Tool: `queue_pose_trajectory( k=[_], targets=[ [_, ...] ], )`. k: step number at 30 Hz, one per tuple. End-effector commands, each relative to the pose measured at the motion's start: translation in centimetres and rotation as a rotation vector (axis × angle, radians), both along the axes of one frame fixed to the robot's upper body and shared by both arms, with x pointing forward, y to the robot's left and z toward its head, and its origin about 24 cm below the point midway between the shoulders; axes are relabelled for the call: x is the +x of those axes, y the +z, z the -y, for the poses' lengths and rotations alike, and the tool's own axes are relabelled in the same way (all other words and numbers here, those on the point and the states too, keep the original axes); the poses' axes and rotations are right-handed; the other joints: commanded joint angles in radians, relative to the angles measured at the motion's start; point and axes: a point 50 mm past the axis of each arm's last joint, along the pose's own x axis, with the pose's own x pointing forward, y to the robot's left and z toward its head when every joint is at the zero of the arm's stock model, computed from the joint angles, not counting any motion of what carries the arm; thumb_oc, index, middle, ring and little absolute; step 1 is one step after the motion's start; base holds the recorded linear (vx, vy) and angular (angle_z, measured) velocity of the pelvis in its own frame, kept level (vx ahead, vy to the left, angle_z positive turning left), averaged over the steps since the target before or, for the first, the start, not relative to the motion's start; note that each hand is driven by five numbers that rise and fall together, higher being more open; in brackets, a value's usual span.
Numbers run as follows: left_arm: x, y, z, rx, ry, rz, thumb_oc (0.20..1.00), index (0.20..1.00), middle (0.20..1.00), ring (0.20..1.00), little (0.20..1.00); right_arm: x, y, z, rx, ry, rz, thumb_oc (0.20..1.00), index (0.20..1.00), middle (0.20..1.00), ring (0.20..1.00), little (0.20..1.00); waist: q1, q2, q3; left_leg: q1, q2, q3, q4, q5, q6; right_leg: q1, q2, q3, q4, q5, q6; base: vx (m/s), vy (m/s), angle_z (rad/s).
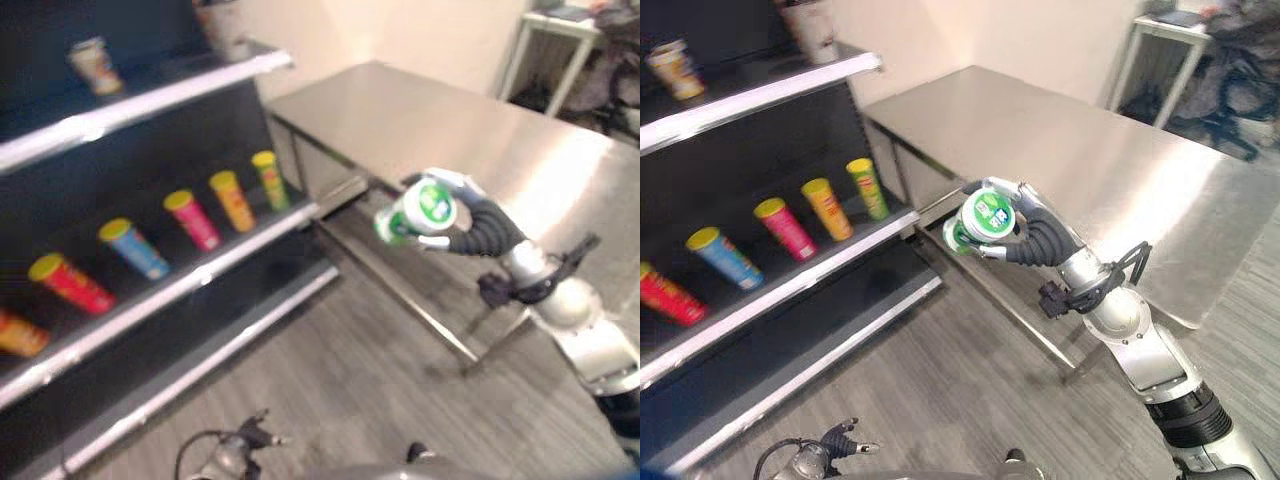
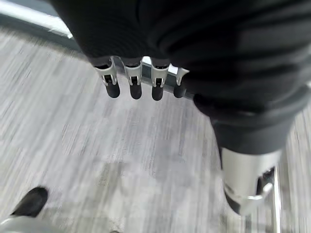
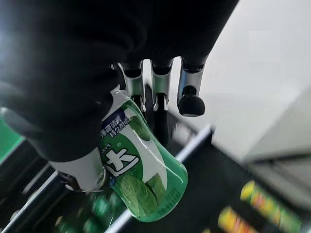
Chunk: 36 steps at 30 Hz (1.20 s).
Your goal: Put the goods on the table back onto the shelves and tidy them up.
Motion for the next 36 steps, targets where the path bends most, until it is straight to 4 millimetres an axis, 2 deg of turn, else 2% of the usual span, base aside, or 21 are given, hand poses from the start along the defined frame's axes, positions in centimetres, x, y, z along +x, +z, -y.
queue_pose_trajectory(
  k=[1,2,3,4,5,10,12,13,14,15,16,19,21,23,25,29,31,32,33,35,36],
  targets=[
    [0.4,0.1,-0.1,0.013,-0.065,-0.003,1.0,1.0,1.0,1.0,1.0,-0.5,2.4,-0.4,0.114,0.066,0.092,0.2,0.2,0.2,0.2,0.2,-0.028,0.042,-0.019,0.008,0.064,0.024,0.013,-0.004,0.066,-0.069,0.014,-0.023,0.027,-0.033,0.055,-0.33,0.337,1.07],
    [0.6,0.2,0.1,0.003,-0.073,-0.001,1.0,1.0,1.0,1.0,1.0,-0.6,2.2,0.1,0.11,0.044,0.086,0.2,0.2,0.2,0.2,0.2,-0.036,0.044,-0.017,0.011,0.048,0.044,-0.02,-0.046,0.071,-0.076,-0.025,-0.04,0.045,-0.013,0.069,-0.33,0.486,1.11],
    [1.0,0.2,0.4,-0.002,-0.086,0.002,1.0,1.0,1.0,1.0,1.0,-0.7,1.4,0.8,0.097,-0.005,0.066,0.2,0.2,0.2,0.2,0.2,-0.047,0.042,-0.011,0.032,-0.006,0.048,-0.106,-0.116,0.091,-0.087,-0.089,-0.051,0.081,0.02,0.097,-0.18,0.36,1.66],
    [0.9,0.2,0.4,-0.002,-0.087,0.001,1.0,1.0,1.0,1.0,1.0,-0.7,1.4,0.9,0.097,-0.007,0.066,0.2,0.2,0.2,0.2,0.2,-0.047,0.039,-0.011,0.034,-0.011,0.046,-0.108,-0.116,0.095,-0.087,-0.095,-0.05,0.084,0.02,0.101,-0.24,0.458,1.79],
    [0.2,-0.1,0.4,-0.004,-0.084,-0.024,1.0,1.0,1.0,1.0,1.0,-1.0,0.4,1.6,0.079,-0.061,0.04,0.2,0.2,0.2,0.2,0.2,-0.054,0.033,-0.001,0.029,-0.062,0.028,-0.115,-0.177,0.12,-0.103,-0.151,-0.037,0.108,0.069,0.139,-0.2,0.348,1.44],
    [-2.0,-0.3,-0.9,0.009,0.006,-0.072,1.0,1.0,1.0,1.0,1.0,-1.5,-1.5,2.4,0.109,-0.128,-0.02,0.2,0.2,0.2,0.2,0.2,-0.035,-0.004,0.016,0.019,-0.154,0.007,-0.115,-0.214,0.167,-0.102,-0.216,-0.005,0.08,0.205,0.186,-0.17,0.227,0.01],
    [-2.6,-0.3,-1.8,0.026,0.059,-0.074,1.0,1.0,1.0,1.0,1.0,-1.6,-2.0,3.2,0.127,-0.177,-0.032,0.2,0.2,0.2,0.2,0.2,-0.053,-0.033,0.028,-0.002,-0.176,-0.013,-0.115,-0.192,0.179,-0.116,-0.176,0.1,0.026,0.228,0.169,-0.17,0.131,0.29],
    [-2.5,-0.3,-1.6,0.027,0.051,-0.069,1.0,1.0,1.0,1.0,1.0,-2.0,-2.3,3.8,0.128,-0.207,-0.04,0.2,0.2,0.2,0.2,0.2,-0.078,-0.04,0.039,-0.005,-0.18,-0.048,-0.115,-0.194,0.189,-0.137,-0.08,0.269,0.024,0.174,0.151,-0.01,0.111,0.78],
    [-2.5,-0.3,-1.4,0.024,0.034,-0.068,1.0,1.0,1.0,1.0,1.0,-2.2,-2.5,4.1,0.129,-0.221,-0.046,0.2,0.2,0.2,0.2,0.2,-0.08,-0.044,0.04,-0.007,-0.184,-0.062,-0.115,-0.193,0.193,-0.134,-0.042,0.315,0.028,0.142,0.14,0.08,0.075,1.07],
    [-2.3,-0.4,-0.8,0.023,-0.03,-0.077,1.0,1.0,1.0,1.0,1.0,-2.5,-2.6,4.4,0.121,-0.237,-0.046,0.2,0.2,0.2,0.2,0.2,-0.087,-0.053,0.034,-0.011,-0.188,-0.087,-0.115,-0.195,0.198,-0.117,-0.012,0.339,0.031,0.117,0.133,0.21,-0.093,0.89],
    [-1.2,-0.3,0.0,0.026,-0.134,-0.061,1.0,1.0,1.0,1.0,1.0,-2.4,-2.1,4.4,0.106,-0.233,-0.02,0.2,0.2,0.2,0.2,0.2,-0.098,-0.051,0.042,-0.013,-0.179,-0.099,-0.115,-0.201,0.192,-0.137,-0.001,0.344,-0.025,0.151,0.141,0.25,-0.163,0.84],
    [-0.6,-0.1,-0.7,0.043,-0.122,-0.045,1.0,1.0,1.0,1.0,1.0,-2.3,-1.4,4.3,0.114,-0.223,0.015,0.2,0.2,0.2,0.2,0.2,-0.116,-0.051,0.074,0.038,-0.134,-0.11,-0.115,-0.235,0.162,-0.241,-0.011,0.379,-0.056,0.184,0.165,0.42,-0.272,0.24],
    [-0.9,0.0,-1.2,0.044,-0.112,-0.055,1.0,1.0,1.0,1.0,1.0,-2.4,-1.5,3.7,0.095,-0.193,0.008,0.2,0.2,0.2,0.2,0.2,-0.132,-0.057,0.071,0.117,-0.063,-0.097,-0.115,-0.257,0.131,-0.265,0.011,0.354,0.079,0.111,0.153,0.75,-0.472,-0.52],
    [-0.3,0.0,-0.4,0.017,-0.116,-0.035,1.0,1.0,1.0,1.0,1.0,-2.4,-1.2,3.1,0.068,-0.151,0.018,0.2,0.2,0.2,0.2,0.2,-0.145,-0.023,0.058,0.113,0.022,-0.076,-0.077,-0.158,0.11,-0.262,0.081,0.358,0.136,0.033,0.115,0.49,-0.328,0.16],
    [0.4,0.2,0.1,0.021,-0.177,-0.012,1.0,1.0,1.0,1.0,1.0,-2.3,-0.8,2.6,0.065,-0.108,0.022,0.2,0.2,0.2,0.2,0.2,-0.136,-0.013,0.035,0.048,0.074,-0.082,0.043,-0.04,0.116,-0.224,0.124,0.344,0.103,0.014,0.078,0.42,-0.34,0.25],
    [1.7,0.8,-0.2,0.038,-0.186,0.033,1.0,1.0,1.0,1.0,1.0,-2.1,0.1,1.7,0.078,-0.051,0.051,0.2,0.2,0.2,0.2,0.2,-0.1,-0.035,0.03,-0.054,0.159,-0.079,0.35,0.084,0.15,-0.081,0.183,0.342,0.026,-0.038,0.007,0.41,-0.325,-0.09],
    [2.1,0.9,-0.2,0.045,-0.191,0.048,1.0,1.0,1.0,1.0,1.0,-1.9,0.2,1.6,0.069,-0.055,0.058,0.2,0.2,0.2,0.2,0.2,-0.088,-0.045,0.043,-0.106,0.158,-0.075,0.428,0.058,0.165,-0.05,0.187,0.349,0.009,-0.044,-0.009,0.23,-0.159,-0.12],
    [2.7,1.1,-0.2,0.05,-0.18,0.078,1.0,1.0,1.0,1.0,1.0,-1.9,0.4,1.2,0.056,-0.038,0.071,0.2,0.2,0.2,0.2,0.2,-0.062,-0.079,0.054,-0.202,0.061,-0.083,0.466,-0.031,0.206,-0.008,0.168,0.376,-0.039,-0.026,-0.021,0.22,-0.063,0.1],
    [3.2,1.3,-0.1,0.048,-0.173,0.104,1.0,1.0,1.0,1.0,1.0,-2.0,0.6,0.9,0.053,-0.013,0.073,0.2,0.2,0.2,0.2,0.2,-0.048,-0.099,0.059,-0.265,-0.004,-0.095,0.463,-0.097,0.217,0.018,0.155,0.384,-0.064,-0.018,-0.015,0.29,-0.058,-0.02],
    [3.7,1.5,0.0,0.043,-0.162,0.123,1.0,1.0,1.0,1.0,1.0,-2.1,0.6,0.5,0.054,0.013,0.072,0.2,0.2,0.2,0.2,0.2,-0.041,-0.108,0.061,-0.286,-0.035,-0.091,0.419,-0.124,0.22,0.033,0.149,0.389,-0.076,-0.012,-0.009,0.18,0.041,-0.2],
    [3.8,1.4,0.2,0.032,-0.144,0.131,1.0,1.0,1.0,1.0,1.0,-2.2,0.6,0.3,0.063,0.033,0.063,0.2,0.2,0.2,0.2,0.2,-0.023,-0.124,0.067,-0.354,-0.08,-0.081,0.312,-0.147,0.22,0.06,0.133,0.379,-0.09,-0.015,0.002,0.2,0.09,-0.4]
  ],
)
